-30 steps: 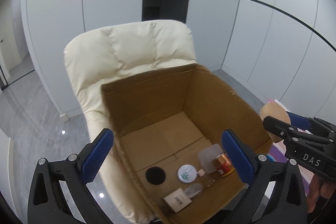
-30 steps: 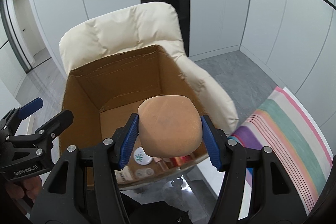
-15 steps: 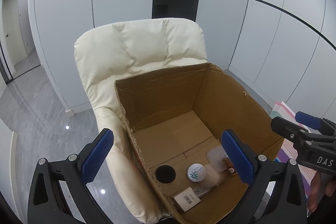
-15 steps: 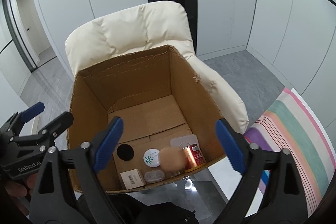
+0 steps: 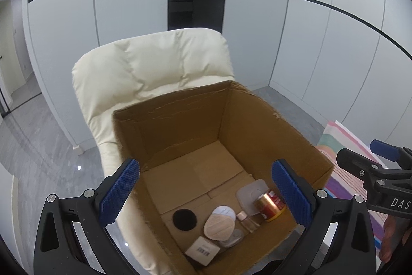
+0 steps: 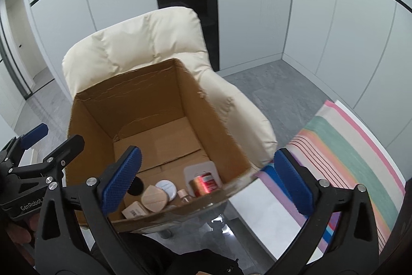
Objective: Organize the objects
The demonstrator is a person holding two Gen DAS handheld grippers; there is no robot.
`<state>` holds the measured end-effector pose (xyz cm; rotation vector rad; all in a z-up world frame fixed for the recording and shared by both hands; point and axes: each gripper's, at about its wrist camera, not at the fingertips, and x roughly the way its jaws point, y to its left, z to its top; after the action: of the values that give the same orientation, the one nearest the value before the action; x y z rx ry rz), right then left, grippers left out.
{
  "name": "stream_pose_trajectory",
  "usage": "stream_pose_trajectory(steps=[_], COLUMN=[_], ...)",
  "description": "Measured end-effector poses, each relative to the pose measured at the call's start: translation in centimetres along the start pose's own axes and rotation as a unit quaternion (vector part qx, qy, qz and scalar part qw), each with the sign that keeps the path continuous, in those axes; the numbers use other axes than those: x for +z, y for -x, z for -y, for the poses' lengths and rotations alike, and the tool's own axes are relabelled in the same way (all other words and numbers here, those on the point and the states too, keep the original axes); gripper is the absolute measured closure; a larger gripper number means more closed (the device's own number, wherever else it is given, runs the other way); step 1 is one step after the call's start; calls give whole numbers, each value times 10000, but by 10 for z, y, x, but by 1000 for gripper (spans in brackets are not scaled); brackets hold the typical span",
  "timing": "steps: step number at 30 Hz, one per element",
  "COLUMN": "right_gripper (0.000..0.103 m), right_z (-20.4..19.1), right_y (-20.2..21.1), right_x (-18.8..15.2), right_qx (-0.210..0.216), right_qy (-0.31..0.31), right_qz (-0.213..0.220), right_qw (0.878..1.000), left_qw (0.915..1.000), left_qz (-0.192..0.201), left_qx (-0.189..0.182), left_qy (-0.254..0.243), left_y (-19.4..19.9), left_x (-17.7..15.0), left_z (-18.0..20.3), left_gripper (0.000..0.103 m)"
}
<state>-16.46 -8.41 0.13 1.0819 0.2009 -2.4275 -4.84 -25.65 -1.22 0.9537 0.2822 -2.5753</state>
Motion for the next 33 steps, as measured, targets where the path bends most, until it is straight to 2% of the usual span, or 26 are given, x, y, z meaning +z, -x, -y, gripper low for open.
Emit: stream_pose_trajectory(steps=[22, 25, 33], right_gripper=[0, 0, 0], right_z=[96, 108, 142], right_y=[40, 47, 70], right_x=[-22, -27, -42], right_qx=[-867, -1004, -1286], right_qy=[-741, -843, -1287], right_qz=[147, 164, 145], right_qw=[9934, 9912, 9832], left_qw=[9959, 9945, 9901], left_qz=[-101, -118, -69], left_qx=[-648, -820, -1006], left_qy=[-618, -644, -981], left_y=[-7, -3, 9], left_x=[-3, -4, -10], left_z=[96, 109, 146], left_gripper=[0, 0, 0])
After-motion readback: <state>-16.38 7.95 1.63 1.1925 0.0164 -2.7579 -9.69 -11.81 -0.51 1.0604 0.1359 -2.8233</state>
